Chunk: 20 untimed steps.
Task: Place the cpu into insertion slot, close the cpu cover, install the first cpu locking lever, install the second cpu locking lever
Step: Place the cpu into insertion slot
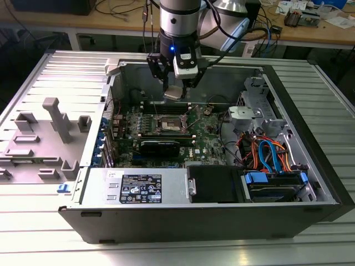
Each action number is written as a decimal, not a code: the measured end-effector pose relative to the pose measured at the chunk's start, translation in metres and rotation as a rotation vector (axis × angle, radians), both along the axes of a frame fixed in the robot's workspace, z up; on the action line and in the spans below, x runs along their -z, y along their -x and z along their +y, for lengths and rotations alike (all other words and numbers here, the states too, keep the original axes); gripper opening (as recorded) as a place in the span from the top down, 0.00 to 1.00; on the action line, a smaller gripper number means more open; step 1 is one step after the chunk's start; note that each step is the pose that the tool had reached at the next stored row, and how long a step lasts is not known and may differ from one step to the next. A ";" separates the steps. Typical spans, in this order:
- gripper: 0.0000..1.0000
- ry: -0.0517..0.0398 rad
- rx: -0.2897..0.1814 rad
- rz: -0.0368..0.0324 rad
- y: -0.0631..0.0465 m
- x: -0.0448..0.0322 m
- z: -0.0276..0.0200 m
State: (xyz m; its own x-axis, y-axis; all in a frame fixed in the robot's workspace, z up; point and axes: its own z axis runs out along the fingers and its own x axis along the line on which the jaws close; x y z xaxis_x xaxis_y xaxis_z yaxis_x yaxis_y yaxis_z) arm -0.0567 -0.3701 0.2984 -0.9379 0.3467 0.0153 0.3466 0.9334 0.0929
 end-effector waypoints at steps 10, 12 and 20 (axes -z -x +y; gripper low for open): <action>0.45 0.0001 0.141 0.0002 0.000 0.0025 0.0000; 0.45 0.0000 0.174 0.0002 0.000 0.0031 0.0000; 0.45 0.0002 0.312 0.0023 0.000 0.0054 0.0000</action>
